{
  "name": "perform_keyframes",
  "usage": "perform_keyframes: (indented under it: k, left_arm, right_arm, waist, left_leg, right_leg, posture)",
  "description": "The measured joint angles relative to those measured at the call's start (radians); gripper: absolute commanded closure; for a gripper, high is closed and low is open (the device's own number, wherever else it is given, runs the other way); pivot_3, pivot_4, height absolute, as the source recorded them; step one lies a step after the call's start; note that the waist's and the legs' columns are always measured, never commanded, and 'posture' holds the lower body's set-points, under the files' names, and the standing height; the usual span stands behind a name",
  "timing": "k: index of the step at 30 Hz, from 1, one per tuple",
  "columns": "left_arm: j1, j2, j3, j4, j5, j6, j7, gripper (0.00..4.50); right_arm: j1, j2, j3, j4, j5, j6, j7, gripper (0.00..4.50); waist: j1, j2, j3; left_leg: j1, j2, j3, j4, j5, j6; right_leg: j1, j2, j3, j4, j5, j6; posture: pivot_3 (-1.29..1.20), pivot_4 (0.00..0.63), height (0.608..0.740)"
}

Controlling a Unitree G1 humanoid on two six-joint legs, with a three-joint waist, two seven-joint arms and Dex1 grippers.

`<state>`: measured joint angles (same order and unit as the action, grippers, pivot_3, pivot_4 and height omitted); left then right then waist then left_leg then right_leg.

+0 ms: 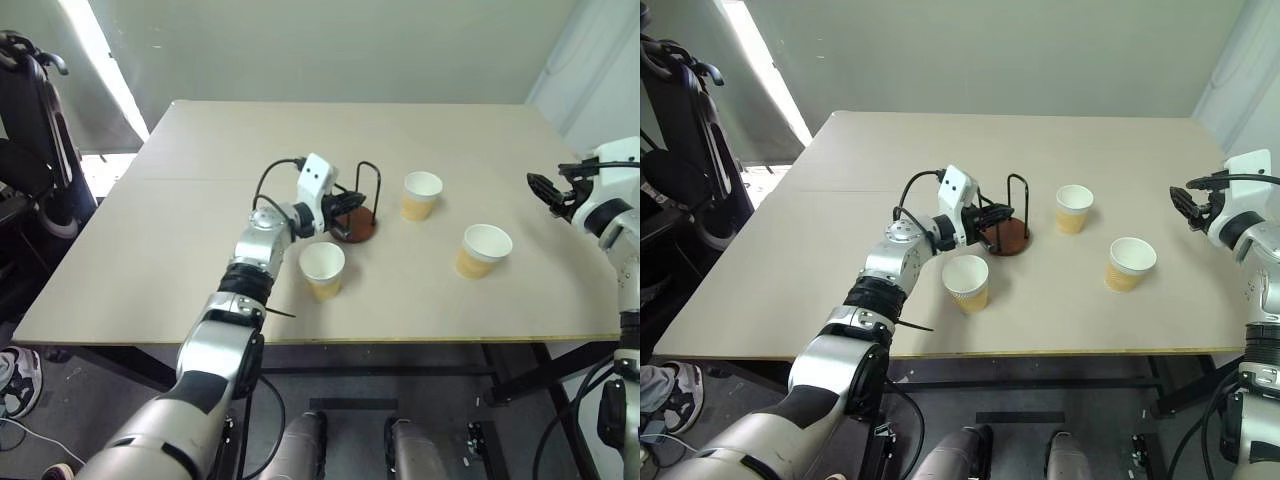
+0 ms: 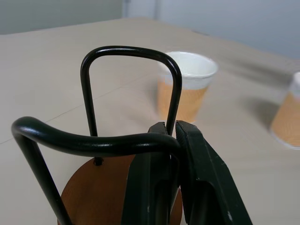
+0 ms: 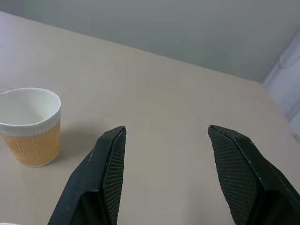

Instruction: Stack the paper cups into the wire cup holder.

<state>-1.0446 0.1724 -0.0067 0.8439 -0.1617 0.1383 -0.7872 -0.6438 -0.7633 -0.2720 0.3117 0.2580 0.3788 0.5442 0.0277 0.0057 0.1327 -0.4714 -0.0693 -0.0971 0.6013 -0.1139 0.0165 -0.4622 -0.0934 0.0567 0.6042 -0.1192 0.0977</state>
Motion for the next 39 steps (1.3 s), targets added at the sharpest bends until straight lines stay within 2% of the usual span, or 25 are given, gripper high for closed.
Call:
perform_keyframes:
  k: [10,20,26,29,39]
  left_arm:
    - [-0.07,0.002,-0.029,-0.001,0.017,-0.011,-0.056,4.47]
    - [-0.025,-0.07,-0.141,-0.125,0.013,0.062,-0.22,4.47]
    - [0.005,-0.075,-0.17,-0.182,0.009,0.113,-0.257,4.47]
    - [0.006,-0.073,-0.17,-0.202,0.004,0.131,-0.26,4.47]
    - [0.034,-0.06,-0.173,-0.248,-0.009,0.188,-0.298,4.47]
  right_arm:
    - [0.025,0.0,-0.024,-0.017,0.013,0.016,-0.008,1.71]
    - [0.027,-0.001,-0.029,-0.041,0.02,0.024,-0.014,1.71]
    - [0.049,-0.036,-0.039,-0.046,0.024,0.032,0.007,1.71]
    - [0.067,-0.081,-0.045,-0.055,0.044,0.043,0.066,1.71]
    - [0.159,-0.276,-0.09,-0.188,0.218,0.178,0.406,1.71]
  waist:
    - [0.0,0.0,0.0]
    - [0.004,0.0,0.0]
    - [0.004,0.0,0.0]
    - [0.006,0.0,0.0]
    - [0.005,0.0,0.0]
  left_leg:
    - [0.0,0.0,0.0,0.0,0.0,0.0]
    - [-0.003,0.0,0.0,0.005,-0.002,0.001]
    - [-0.003,0.0,0.0,0.006,-0.001,0.002]
    - [-0.003,0.0,0.0,0.007,-0.001,0.002]
    - [-0.003,0.0,0.0,0.007,-0.002,0.002]
  right_leg:
    - [0.0,0.0,0.0,0.0,-0.002,0.004]
    - [0.0,0.0,0.0,-0.001,-0.001,0.005]
    - [0.0,-0.001,0.001,-0.001,-0.001,0.008]
    - [0.002,-0.001,0.001,-0.001,-0.001,0.008]
    - [0.003,0.0,0.001,-0.003,-0.003,0.01]
  posture:
    - [0.0,0.15,0.74]
    - [0.0,0.15,0.74]
    - [0.0,0.15,0.74]
    - [0.0,0.15,0.74]
    - [0.0,0.15,0.74]
